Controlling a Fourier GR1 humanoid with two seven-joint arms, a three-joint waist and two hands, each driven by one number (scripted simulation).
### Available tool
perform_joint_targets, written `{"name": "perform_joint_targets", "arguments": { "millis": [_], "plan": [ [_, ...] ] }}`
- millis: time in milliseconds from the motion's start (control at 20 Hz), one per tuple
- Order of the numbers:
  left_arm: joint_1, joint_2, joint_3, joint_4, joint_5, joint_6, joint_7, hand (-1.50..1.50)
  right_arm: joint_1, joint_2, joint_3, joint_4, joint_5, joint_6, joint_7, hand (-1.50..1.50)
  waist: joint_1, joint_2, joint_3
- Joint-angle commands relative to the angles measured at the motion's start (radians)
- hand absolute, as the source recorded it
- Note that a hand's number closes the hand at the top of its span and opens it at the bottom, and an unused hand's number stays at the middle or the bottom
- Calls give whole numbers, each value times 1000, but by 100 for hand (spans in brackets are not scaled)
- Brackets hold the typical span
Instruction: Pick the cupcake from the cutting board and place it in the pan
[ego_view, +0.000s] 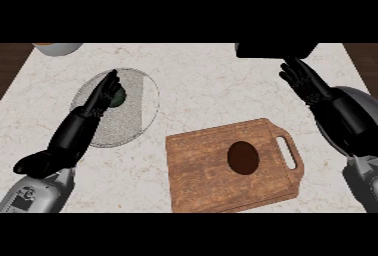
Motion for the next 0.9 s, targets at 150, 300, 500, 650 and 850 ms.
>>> {"name": "perform_joint_targets", "arguments": {
  "millis": [150, 300, 500, 650, 850],
  "plan": [
    [22, -31, 136, 99, 81, 74, 96, 0, -96, 104, -19, 114, -157, 159, -120, 150, 35, -3, 13],
    [50, -72, 168, 138, 126, 133, 184, 0, -102, -38, -13, 189, 53, 169, -137, 150, 26, -1, 11],
    [91, -75, 178, 104, 130, 155, 214, 0, 107, -72, -84, 199, 176, 186, -511, 150, -14, -11, 14],
    [85, -65, 173, 64, 119, 173, 279, 0, 170, -154, -135, 302, 225, 224, -600, -150, -12, -12, 13],
    [102, -48, 202, 65, 134, 126, 252, 0, 95, -215, -123, 340, 360, 229, -694, -150, 1, -12, 12]
  ]
}}
